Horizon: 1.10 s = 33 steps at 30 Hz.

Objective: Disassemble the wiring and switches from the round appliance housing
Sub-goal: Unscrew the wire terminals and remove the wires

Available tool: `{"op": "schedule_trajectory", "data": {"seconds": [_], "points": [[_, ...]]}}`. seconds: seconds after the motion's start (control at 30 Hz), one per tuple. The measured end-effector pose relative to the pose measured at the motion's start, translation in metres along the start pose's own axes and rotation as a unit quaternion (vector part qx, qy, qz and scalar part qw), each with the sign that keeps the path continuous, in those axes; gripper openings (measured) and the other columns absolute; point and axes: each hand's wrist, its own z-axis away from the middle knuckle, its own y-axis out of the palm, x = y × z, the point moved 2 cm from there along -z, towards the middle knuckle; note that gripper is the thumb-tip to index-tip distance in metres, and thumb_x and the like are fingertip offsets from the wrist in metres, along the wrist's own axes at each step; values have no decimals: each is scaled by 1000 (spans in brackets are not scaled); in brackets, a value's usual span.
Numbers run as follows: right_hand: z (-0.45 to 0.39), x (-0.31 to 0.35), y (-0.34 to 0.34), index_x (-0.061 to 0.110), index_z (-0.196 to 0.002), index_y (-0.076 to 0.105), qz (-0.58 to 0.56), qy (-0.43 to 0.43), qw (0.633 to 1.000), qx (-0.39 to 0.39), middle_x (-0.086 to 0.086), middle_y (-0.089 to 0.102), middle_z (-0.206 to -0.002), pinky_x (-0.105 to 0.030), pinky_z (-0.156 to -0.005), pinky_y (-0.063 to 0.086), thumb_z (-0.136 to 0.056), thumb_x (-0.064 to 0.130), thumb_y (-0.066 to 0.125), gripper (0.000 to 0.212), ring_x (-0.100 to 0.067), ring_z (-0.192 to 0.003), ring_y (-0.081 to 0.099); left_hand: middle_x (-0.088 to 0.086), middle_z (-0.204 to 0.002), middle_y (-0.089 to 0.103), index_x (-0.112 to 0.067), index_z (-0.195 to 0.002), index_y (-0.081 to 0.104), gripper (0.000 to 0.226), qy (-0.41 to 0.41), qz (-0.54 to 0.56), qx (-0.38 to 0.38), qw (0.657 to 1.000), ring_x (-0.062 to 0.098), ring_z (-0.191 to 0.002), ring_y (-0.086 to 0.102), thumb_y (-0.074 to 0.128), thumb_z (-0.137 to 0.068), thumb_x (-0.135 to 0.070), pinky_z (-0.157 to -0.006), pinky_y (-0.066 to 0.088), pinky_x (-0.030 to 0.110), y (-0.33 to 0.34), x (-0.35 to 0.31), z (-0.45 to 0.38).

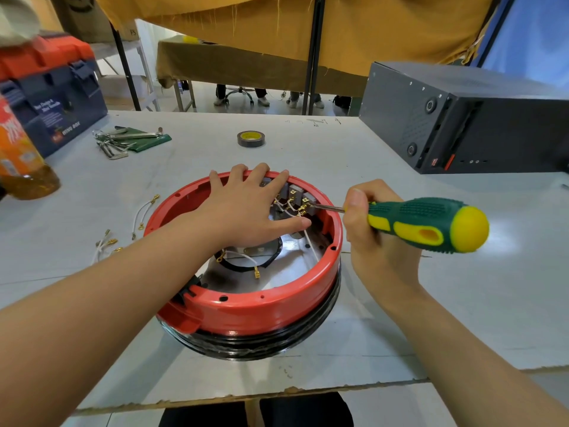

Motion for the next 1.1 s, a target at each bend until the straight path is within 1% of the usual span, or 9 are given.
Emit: {"op": "schedule_trajectory", "data": {"seconds": [0.07,0.2,0.27,0.33,0.47,0.67,0.8,0.93,1.1], "points": [[-2,2,-1,19,-76,46,-31,-12,999,-7,22,42,-64,-2,-55,32,-90,29,43,18,7,-54,48,-2,-157,9,-36,-149,0,110,1,1,-1,1000,33,-143,9,0,-53,-91,-109,12,67,0,0,0],[-8,-1,-1,30,-67,43,-41,27,998,-34,14,43,-53,-11,-52,35,-88,33,42,21,-2,-50,47,-1,-158,8,-36,-149,1,110,-1,3,-1,1000,33,-143,9,1,-53,-91,-109,12,67,0,0,0],[-12,-2,-1,20,-62,44,-47,46,996,-55,7,44,-50,-23,-52,39,-87,32,42,28,-8,-49,46,-1,-158,7,-36,-149,0,110,-1,4,1,1000,33,-143,8,2,-54,-91,-109,11,67,0,0,0],[-17,-4,-2,9,-60,44,-58,75,993,-67,-3,44,-49,-34,-52,40,-87,32,42,35,-23,-50,47,-1,-158,7,-36,-149,0,110,-1,6,4,1000,33,-143,7,2,-53,-91,-109,10,67,0,0,0],[-23,-7,-2,17,-59,43,-86,104,987,-86,-1,43,-49,-32,-53,38,-86,35,43,31,-25,-48,46,-2,-158,7,-36,-149,1,110,1,7,6,1000,32,-143,8,2,-54,-91,-109,11,67,0,0,1],[-27,-9,-1,30,-56,45,-129,139,976,-103,10,45,-43,-26,-53,37,-83,38,43,29,-9,-42,45,-1,-158,7,-36,-149,0,111,-2,6,6,1000,32,-143,7,1,-53,-91,-109,11,66,-1,0,1],[-29,-11,1,35,-50,48,-143,151,973,-104,10,44,-43,-26,-55,35,-84,42,44,36,-10,-43,43,0,-158,6,-36,-149,0,111,-4,4,12,1000,33,-143,7,2,-53,-91,-110,10,66,-2,-1,1],[-32,-16,2,36,-45,53,-172,202,956,-121,12,42,-39,-19,-47,30,-87,38,45,43,-4,-37,41,0,-158,6,-36,-149,-1,110,-4,3,14,1000,33,-143,7,2,-54,-91,-109,10,67,-1,-1,1],[-28,-10,2,33,-52,47,-135,145,974,-107,11,44,-42,-26,-52,36,-89,35,45,37,-8,-42,45,1,-158,7,-37,-149,-1,110,-3,7,11,1000,33,-143,6,2,-54,-91,-110,10,66,-1,0,1]]}}
